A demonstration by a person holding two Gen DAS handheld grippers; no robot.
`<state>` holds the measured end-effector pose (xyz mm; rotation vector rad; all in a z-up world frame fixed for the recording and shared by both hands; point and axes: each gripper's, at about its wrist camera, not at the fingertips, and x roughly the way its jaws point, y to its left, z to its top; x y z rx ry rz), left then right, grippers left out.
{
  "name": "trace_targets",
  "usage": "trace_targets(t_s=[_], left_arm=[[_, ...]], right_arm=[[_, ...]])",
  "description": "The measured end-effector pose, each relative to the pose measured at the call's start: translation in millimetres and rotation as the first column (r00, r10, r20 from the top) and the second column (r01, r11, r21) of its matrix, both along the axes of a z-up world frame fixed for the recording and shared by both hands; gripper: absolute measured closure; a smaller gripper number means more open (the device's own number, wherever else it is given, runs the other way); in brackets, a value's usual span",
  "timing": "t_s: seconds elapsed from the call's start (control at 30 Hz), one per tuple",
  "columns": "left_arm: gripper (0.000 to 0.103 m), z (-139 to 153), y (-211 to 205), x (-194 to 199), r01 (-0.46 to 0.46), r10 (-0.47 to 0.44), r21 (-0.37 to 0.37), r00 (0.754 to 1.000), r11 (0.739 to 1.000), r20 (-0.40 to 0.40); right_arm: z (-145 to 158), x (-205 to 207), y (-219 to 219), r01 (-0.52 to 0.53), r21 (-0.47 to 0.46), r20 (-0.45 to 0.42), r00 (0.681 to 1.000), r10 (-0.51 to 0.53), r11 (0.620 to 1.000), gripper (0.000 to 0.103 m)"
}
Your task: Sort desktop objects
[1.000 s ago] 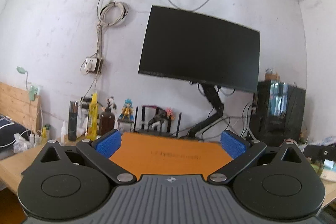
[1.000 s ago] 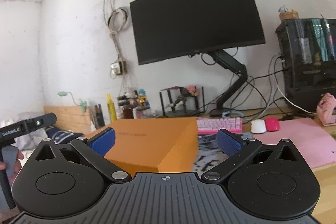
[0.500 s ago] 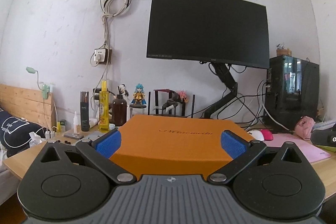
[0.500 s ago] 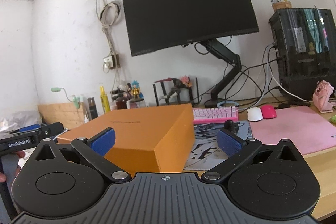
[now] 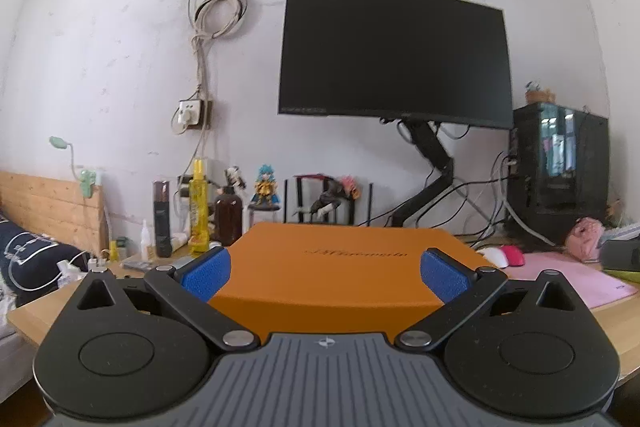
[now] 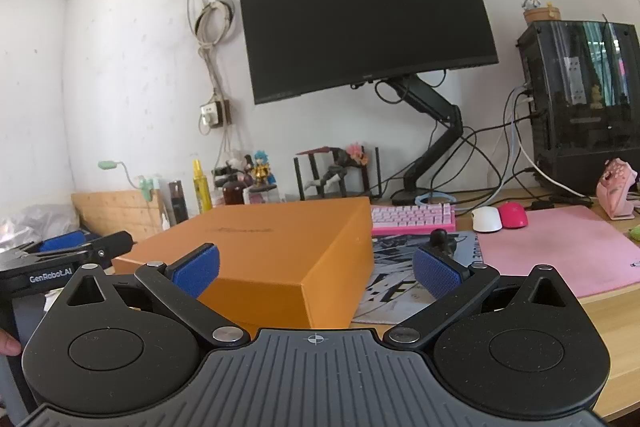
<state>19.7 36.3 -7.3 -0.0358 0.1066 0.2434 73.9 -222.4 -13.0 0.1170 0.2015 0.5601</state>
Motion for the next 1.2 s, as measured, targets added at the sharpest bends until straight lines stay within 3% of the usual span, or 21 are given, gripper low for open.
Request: trace_targets(t_s=[0.1,0.7,1.2], left_arm=[[0.0,-1.2,-1.4,2.1,-0.029,0.029,0.015,0.999,0.999,-0.016],[0.0,-3.9,-8.8,1.7,0.061,-0.061,0.041,0.998,0.997,-0.005],[0.0,-5.6,-10.4,-0.9,0.051,-0.051,0.049,0.999,0.998,0.0]], right_arm=[[0.6,0.7,-0.6,0.0,-0.004,0.0,1.0,0.0,1.0,0.0],[0.7,0.7,1.7,-0.008,-0.012,0.0,1.0,0.008,1.0,0.0],[-0.1,0.2,2.4,-0.011,-0.008,-0.007,1.0,0.011,1.0,0.0]])
